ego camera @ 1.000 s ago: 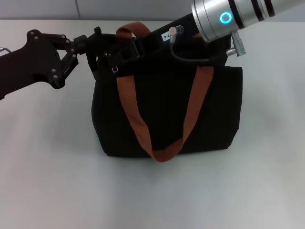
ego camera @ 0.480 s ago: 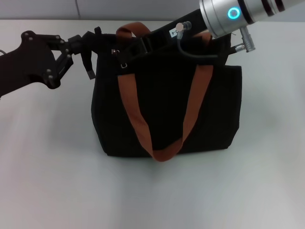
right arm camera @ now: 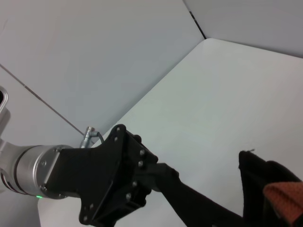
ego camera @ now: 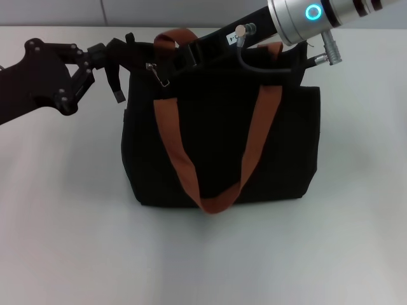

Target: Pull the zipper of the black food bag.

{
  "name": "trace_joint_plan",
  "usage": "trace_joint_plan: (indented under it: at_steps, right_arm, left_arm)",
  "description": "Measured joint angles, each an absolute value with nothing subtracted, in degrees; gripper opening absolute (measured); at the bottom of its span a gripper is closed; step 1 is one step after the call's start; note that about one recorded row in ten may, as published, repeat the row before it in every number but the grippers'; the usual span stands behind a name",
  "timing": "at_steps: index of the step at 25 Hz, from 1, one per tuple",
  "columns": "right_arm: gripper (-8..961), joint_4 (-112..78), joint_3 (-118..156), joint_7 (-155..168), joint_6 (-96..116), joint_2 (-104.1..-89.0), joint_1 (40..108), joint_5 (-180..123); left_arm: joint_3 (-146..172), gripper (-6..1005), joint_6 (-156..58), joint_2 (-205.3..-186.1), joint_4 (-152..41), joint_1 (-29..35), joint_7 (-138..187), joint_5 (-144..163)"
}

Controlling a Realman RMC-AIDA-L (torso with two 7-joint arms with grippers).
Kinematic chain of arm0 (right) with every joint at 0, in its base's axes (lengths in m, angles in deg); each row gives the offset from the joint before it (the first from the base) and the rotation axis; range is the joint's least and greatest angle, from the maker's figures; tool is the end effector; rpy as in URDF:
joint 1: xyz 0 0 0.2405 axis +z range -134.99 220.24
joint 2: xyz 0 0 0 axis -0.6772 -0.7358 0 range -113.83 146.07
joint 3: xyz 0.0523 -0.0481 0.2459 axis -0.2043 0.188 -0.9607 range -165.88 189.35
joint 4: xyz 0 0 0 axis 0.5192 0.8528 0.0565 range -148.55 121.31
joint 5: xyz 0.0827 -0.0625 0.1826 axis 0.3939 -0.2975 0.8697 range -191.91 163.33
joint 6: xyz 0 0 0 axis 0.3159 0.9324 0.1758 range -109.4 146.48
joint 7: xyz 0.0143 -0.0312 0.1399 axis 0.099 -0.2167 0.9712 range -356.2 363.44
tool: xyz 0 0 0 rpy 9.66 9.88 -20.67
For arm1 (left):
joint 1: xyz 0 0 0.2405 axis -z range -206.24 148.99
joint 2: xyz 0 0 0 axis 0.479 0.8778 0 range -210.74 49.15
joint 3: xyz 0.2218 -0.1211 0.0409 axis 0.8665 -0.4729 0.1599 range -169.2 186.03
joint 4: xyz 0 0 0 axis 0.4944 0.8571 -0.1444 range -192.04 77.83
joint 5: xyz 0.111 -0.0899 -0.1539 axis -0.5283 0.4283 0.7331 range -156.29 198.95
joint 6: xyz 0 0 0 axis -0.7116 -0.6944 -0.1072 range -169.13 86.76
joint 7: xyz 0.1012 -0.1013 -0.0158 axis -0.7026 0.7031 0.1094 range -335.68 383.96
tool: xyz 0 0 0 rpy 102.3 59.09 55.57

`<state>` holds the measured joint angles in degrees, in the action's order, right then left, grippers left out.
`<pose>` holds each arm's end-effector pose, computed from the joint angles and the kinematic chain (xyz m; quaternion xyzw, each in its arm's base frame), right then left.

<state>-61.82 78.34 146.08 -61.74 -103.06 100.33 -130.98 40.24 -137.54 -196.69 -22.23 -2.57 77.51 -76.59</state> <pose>0.0527 0.4047 -0.0394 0.9269 -0.3617 -0.0998 0.0013 -0.2721 0.3227 0.0594 -0.8926 -0.0330 -0.3460 0.2870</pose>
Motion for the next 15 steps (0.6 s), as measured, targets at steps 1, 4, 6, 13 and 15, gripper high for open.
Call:
trace_joint_plan:
  at_steps: [1, 4, 6, 13, 15]
  right_arm:
    - [0, -61.8, 78.4, 146.2, -61.7, -103.02, 100.2, -131.0]
    - [0, -61.9, 78.3, 146.4, -62.0, -102.89, 100.0, -131.1]
    - [0, -62.0, 78.2, 146.6, -62.5, -102.83, 99.8, -131.5]
    - [0, -64.5, 78.2, 147.9, -63.2, -102.83, 98.7, -134.0]
    - [-1, -64.9, 78.2, 148.3, -63.2, -102.84, 98.3, -134.4]
  left_arm:
    - [40.1, 9, -137.6, -196.68, -22.2, -2.6, 77.5, -76.5]
    - [40.1, 10, -137.7, -196.63, -22.2, -2.6, 77.7, -76.3]
    - [40.1, 10, -137.7, -196.58, -22.2, -2.6, 77.7, -76.3]
    - [40.0, 10, -137.6, -196.64, -22.2, -2.6, 77.7, -76.3]
    - [40.1, 10, -137.5, -196.68, -22.2, -2.6, 77.8, -76.3]
